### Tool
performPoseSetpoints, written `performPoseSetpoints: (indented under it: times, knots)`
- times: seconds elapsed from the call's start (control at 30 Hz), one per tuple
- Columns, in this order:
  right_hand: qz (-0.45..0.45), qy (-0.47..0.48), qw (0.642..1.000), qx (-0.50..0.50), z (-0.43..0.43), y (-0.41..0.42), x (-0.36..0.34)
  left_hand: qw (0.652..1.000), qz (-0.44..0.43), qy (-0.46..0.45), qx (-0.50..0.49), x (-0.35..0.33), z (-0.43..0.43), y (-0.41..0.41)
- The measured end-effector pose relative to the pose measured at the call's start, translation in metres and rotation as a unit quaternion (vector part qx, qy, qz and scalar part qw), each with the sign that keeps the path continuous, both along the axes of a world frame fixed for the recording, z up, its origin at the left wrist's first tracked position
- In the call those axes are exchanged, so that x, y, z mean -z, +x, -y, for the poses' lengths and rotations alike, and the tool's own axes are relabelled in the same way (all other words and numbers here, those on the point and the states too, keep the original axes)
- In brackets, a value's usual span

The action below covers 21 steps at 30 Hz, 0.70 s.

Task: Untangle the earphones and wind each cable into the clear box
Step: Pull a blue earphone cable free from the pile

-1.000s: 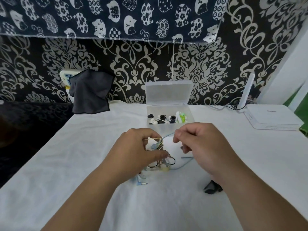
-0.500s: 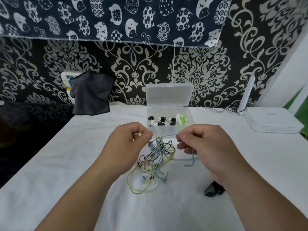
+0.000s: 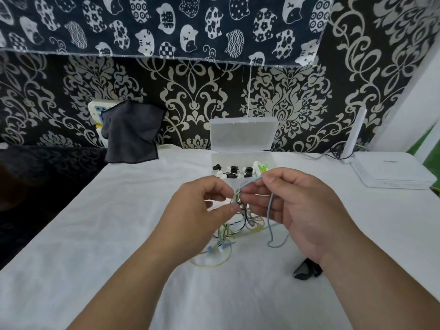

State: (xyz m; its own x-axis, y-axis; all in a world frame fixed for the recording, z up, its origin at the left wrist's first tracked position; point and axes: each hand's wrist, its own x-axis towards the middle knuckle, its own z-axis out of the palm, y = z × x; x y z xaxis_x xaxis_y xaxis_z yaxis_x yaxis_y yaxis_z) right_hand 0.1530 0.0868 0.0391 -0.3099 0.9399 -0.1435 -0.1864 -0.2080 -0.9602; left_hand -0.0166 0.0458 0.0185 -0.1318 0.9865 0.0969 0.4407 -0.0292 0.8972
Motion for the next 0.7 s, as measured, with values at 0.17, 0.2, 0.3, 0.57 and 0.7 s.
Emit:
performPoseSetpoints:
  times: [0.17,0.2,0.3,0.57,0.7]
  knots:
    - [-0.022,-0.005,1.000,0.013,0.000,0.001,-0.003,1.000,0.017,-0.011,0.015,0.001,-0.003,-0.005]
    - [-0.017,-0.005,0.999,0.030,-0.002,0.004,-0.003,1.000,0.001,-0.016,0.009,0.001,-0.004,-0.007]
    - [-0.039,-0.032,0.993,0.103,-0.011,0.013,-0.005,0.999,0.000,-0.041,-0.001,0.001,-0.003,-0.017]
    - [-0.168,-0.047,0.959,0.224,-0.033,0.050,-0.008,0.968,0.022,-0.114,-0.225,0.003,-0.004,-0.043]
    - [-0.173,-0.021,0.963,0.208,-0.034,0.066,-0.014,0.938,-0.116,-0.126,-0.302,0.011,-0.007,-0.054]
